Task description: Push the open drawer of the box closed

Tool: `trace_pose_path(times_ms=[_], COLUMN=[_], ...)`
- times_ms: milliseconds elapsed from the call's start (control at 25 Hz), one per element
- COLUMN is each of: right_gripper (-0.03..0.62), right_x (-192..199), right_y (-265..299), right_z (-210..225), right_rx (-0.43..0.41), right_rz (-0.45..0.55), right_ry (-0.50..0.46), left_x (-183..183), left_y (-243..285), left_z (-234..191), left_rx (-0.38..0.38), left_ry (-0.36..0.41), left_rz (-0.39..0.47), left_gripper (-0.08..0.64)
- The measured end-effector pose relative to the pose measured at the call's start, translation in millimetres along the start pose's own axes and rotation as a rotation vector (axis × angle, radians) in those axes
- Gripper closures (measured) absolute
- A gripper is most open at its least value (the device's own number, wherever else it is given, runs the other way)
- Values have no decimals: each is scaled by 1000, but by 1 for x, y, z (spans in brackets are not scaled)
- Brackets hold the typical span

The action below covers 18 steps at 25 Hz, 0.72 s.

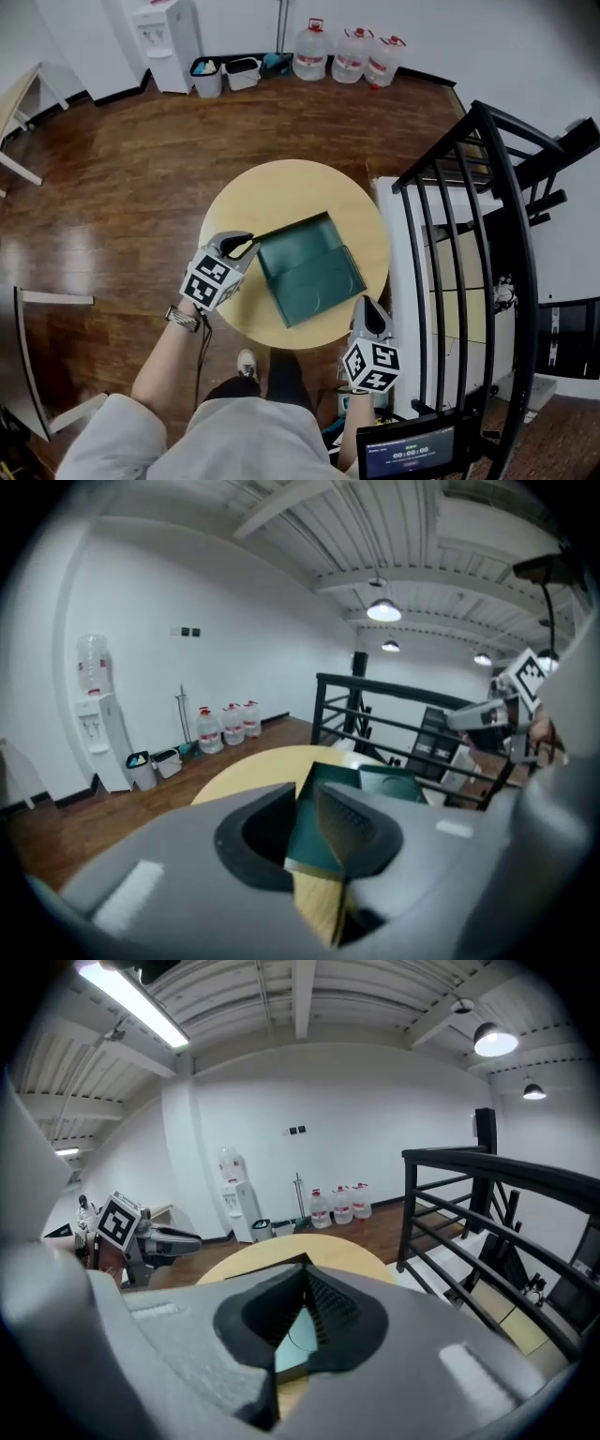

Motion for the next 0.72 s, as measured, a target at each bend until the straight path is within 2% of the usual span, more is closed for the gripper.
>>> trace_pose_path(times_ms=[120, 400, 560, 720], right_gripper=[589, 589, 589, 589], right_x=[13, 58, 76, 80], right_y=[18, 38, 45, 54], right_z=[1, -13, -20, -28], right_rx=[-8, -25, -45, -72], right_rz=[-52, -225, -271, -301], right_ry=[8, -59, -45, -30], left_x=[7, 44, 49, 56], left_y=[23, 58, 67, 74], left_z=[-3, -9, -13, -17], left_rx=[19, 78, 82, 87], left_ry=[98, 221, 209, 243], left_rz=[-95, -353, -374, -424], left_gripper=[480, 480, 481, 481])
Point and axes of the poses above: the fingertips, and each gripper's own axes: y forward along the fingers, z to its right, x out of its underside, the point moved 4 cm from there along -y, backward along the fingers, and after that the axes turned 2 degrees about -y, right-handed, at the moved point
